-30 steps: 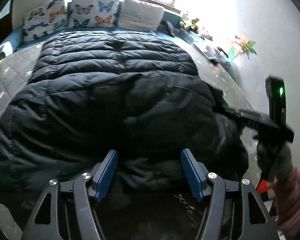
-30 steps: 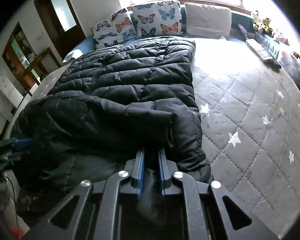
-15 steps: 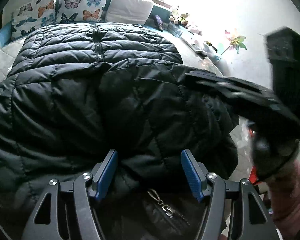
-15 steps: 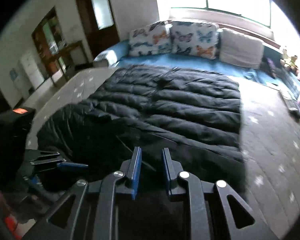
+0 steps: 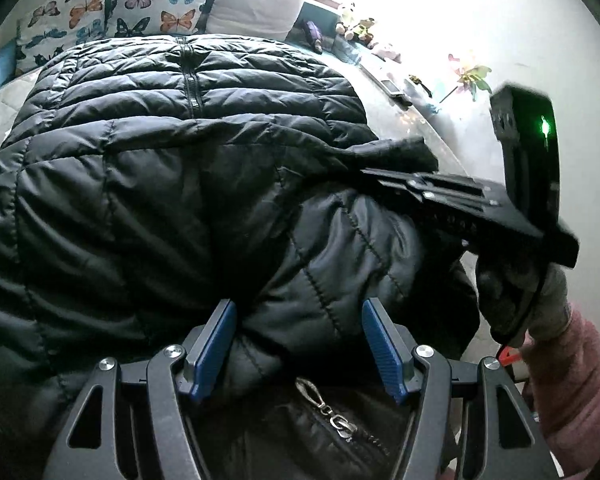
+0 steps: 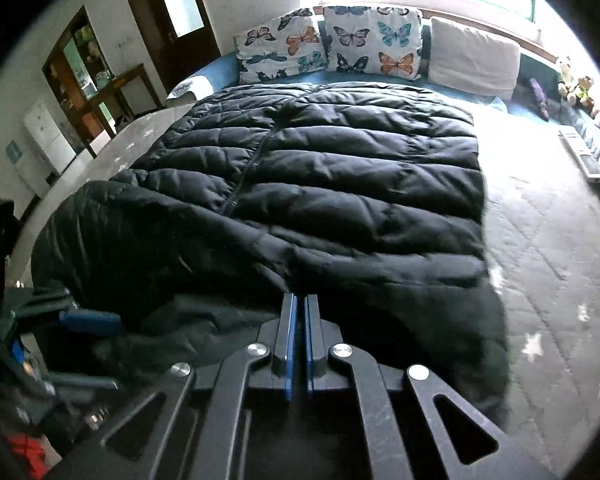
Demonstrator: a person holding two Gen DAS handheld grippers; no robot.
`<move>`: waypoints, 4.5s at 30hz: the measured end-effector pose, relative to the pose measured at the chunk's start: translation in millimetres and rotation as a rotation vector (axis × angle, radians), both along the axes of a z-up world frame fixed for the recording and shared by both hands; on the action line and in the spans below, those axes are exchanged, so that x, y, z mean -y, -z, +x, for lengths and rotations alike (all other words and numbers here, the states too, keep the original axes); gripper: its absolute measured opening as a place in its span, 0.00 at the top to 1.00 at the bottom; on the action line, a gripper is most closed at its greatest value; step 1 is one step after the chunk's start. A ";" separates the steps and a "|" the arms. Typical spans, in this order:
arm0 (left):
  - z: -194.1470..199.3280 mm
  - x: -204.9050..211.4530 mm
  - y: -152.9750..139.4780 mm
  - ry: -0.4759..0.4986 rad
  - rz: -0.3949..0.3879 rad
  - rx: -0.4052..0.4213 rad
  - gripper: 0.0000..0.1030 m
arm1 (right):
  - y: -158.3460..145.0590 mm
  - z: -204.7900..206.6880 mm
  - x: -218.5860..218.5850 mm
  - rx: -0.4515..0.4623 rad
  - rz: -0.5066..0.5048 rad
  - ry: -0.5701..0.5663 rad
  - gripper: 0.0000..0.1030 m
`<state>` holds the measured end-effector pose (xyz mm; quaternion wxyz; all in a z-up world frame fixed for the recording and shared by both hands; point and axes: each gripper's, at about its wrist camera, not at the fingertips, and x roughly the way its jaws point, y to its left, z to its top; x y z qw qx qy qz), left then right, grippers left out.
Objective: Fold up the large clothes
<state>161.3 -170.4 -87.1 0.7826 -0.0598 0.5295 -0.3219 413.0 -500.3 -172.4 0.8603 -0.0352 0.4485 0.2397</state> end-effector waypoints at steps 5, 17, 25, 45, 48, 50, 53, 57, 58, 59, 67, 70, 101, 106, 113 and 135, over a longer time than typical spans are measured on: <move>7.1 -2.1 -13.7 0.005 -0.031 -0.049 0.34 | 3.5 2.8 5.7 0.003 -0.003 0.006 0.98; 42.3 -91.8 -50.0 -0.196 -0.002 0.020 0.34 | -40.3 -51.7 -5.2 0.117 -0.131 -0.120 0.65; 32.8 -108.9 -37.9 -0.199 -0.025 -0.002 0.32 | 12.3 -36.6 2.5 0.038 -0.183 -0.101 0.66; 58.2 -153.2 -13.7 -0.312 0.027 0.013 0.32 | 8.9 9.4 3.4 0.035 -0.176 -0.071 0.65; 53.5 -144.0 -6.3 -0.304 0.075 0.058 0.29 | 10.3 4.0 5.2 0.061 -0.164 -0.064 0.65; 48.3 -135.0 -5.7 -0.287 0.127 0.097 0.28 | 10.2 0.4 3.2 0.079 -0.189 -0.076 0.65; 42.2 -124.6 -7.2 -0.285 0.197 0.130 0.27 | 7.0 0.0 5.4 0.074 -0.173 -0.068 0.65; 22.1 -127.6 -34.7 -0.316 0.182 0.129 0.27 | -11.3 -13.9 5.2 0.122 -0.219 -0.044 0.64; 14.7 -130.2 -41.9 -0.315 0.170 0.137 0.27 | -20.2 -23.7 5.8 0.139 -0.212 -0.053 0.64; 5.1 -132.6 -49.1 -0.312 0.153 0.143 0.27 | -26.4 -31.7 5.7 0.155 -0.212 -0.067 0.64; -84.8 -125.6 -56.6 -0.219 0.035 0.023 0.27 | -42.8 -102.1 3.2 0.233 -0.284 -0.202 0.50; -114.9 -116.1 -47.0 -0.175 0.012 -0.032 0.27 | -30.3 -130.0 0.6 0.247 -0.342 -0.280 0.48; -135.4 -60.7 -13.6 -0.069 -0.033 -0.164 0.84 | 50.0 -214.2 -65.9 0.657 -0.586 -0.639 0.42; -142.1 -71.2 -34.9 -0.040 -0.024 -0.099 0.82 | 23.8 -193.9 -72.7 0.482 -0.448 -0.570 0.73; -172.0 -120.7 -65.0 -0.066 0.038 0.101 0.51 | -41.5 -157.2 -53.9 0.358 -0.202 -0.424 0.78; -154.6 -74.4 2.6 -0.099 0.694 0.681 0.17 | -77.4 -109.0 -36.3 0.299 0.009 -0.289 0.80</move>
